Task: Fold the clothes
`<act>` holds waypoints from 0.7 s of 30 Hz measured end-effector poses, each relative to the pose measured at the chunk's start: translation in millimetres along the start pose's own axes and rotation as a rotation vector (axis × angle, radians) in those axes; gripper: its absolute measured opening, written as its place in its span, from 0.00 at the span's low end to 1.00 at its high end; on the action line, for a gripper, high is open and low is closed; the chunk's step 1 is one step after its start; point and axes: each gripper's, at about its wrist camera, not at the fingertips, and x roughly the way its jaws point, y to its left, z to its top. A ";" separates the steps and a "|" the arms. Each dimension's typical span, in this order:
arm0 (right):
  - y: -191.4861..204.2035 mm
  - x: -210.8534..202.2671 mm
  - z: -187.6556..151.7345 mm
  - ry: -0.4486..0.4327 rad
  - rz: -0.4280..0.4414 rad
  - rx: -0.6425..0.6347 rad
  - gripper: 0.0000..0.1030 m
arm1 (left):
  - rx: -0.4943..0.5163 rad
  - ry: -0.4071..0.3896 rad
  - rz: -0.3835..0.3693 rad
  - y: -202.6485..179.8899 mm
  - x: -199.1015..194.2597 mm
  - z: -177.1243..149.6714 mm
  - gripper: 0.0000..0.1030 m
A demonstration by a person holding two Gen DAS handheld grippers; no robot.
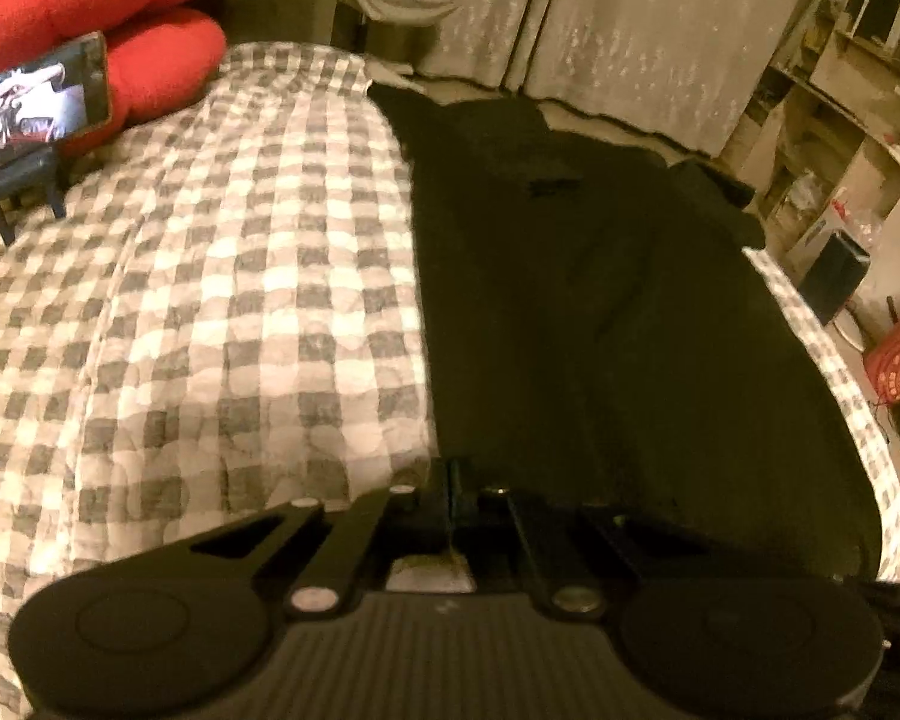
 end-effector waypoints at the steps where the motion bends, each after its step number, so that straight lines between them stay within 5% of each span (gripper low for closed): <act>1: -5.9 2.3 3.3 0.023 0.013 0.020 0.13 | -0.010 0.004 0.012 2.0 1.4 1.0 0.00; 6: -46.4 11.6 60.1 0.051 0.124 0.179 0.22 | -0.084 -0.021 -0.060 16.3 -3.7 8.3 0.03; 8: -57.9 31.1 83.9 0.098 0.094 0.206 0.23 | -0.065 -0.017 -0.073 10.6 0.1 8.7 0.08; 11: -55.0 58.0 98.6 0.147 0.090 0.146 0.25 | -0.024 -0.004 -0.071 0.3 8.3 8.7 0.20; 14: -44.3 77.1 98.7 0.182 0.087 0.063 0.25 | 0.060 -0.017 -0.025 -12.0 13.9 6.2 0.21; 18: -34.1 87.6 97.3 0.192 0.063 -0.047 0.01 | 0.163 -0.024 0.027 -19.3 13.1 1.8 0.15; 21: -35.9 78.8 101.9 0.149 0.013 -0.096 0.00 | 0.181 -0.018 0.035 -19.2 11.6 2.1 0.14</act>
